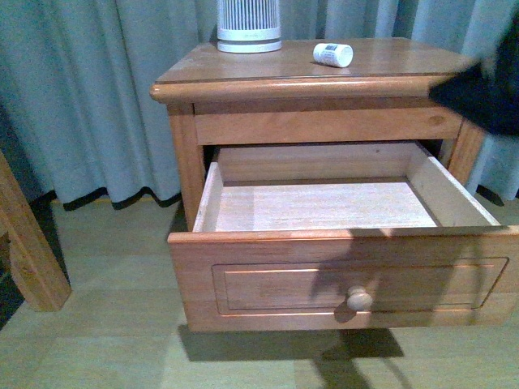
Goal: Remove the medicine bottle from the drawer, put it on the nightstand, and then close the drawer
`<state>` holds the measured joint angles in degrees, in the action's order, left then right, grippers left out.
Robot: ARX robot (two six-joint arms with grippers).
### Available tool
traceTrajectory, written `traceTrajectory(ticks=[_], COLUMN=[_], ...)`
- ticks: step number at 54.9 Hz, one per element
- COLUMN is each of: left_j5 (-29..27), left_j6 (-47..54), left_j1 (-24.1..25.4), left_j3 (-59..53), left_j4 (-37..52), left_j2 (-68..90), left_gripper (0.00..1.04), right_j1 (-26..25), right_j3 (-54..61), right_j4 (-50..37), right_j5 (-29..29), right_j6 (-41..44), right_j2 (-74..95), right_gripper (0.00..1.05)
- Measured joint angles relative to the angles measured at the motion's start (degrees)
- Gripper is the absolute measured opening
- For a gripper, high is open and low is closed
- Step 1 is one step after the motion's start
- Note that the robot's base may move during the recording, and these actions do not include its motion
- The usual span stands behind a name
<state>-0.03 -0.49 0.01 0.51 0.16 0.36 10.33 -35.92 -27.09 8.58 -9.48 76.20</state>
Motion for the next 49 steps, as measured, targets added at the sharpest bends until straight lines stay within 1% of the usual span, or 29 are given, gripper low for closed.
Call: traceTrajectory(ticks=[1,4,8,11,12,13,17,24,30,38,40,49], left_j5=[0.0,0.0,0.0,0.0,0.0,0.0,0.0,0.0,0.0,0.0,0.0,0.0], left_j6=[0.0,0.0,0.0,0.0,0.0,0.0,0.0,0.0,0.0,0.0,0.0,0.0], left_j1=[0.0,0.0,0.0,0.0,0.0,0.0,0.0,0.0,0.0,0.0,0.0,0.0], left_j3=[0.0,0.0,0.0,0.0,0.0,0.0,0.0,0.0,0.0,0.0,0.0,0.0], left_j4=[0.0,0.0,0.0,0.0,0.0,0.0,0.0,0.0,0.0,0.0,0.0,0.0], left_j2=[0.0,0.0,0.0,0.0,0.0,0.0,0.0,0.0,0.0,0.0,0.0,0.0], left_gripper=[0.98,0.98,0.98,0.98,0.98,0.98,0.98,0.98,0.98,0.98,0.98,0.98], right_j1=[0.0,0.5,1.1,1.7,1.8,1.9,1.9,0.5,-0.9,-2.0,-2.3,-2.9], right_j3=[1.1,7.0,11.8,15.9,16.4,17.6,18.9,15.5,9.5,0.9,-3.1,-14.2], right_j4=[0.0,-0.4,-1.7,-5.1,-5.8,-7.8,-15.3,-29.3,-33.9,-33.8,-32.7,-30.2], right_j5=[0.0,-0.9,-1.9,-3.2,-3.3,-3.5,-5.3,-7.1,-7.5,-7.6,-7.9,-8.0], right_j6=[-0.1,-1.1,-1.7,-1.8,-1.8,-1.9,-1.3,2.0,5.3,9.8,11.6,15.8], right_j2=[-0.4,-1.7,-1.3,0.9,1.4,3.3,10.7,26.8,36.7,45.6,47.8,52.7], right_gripper=[0.54,0.44,0.33,0.23,0.21,0.16,0.03,0.03,0.03,0.03,0.03,0.03])
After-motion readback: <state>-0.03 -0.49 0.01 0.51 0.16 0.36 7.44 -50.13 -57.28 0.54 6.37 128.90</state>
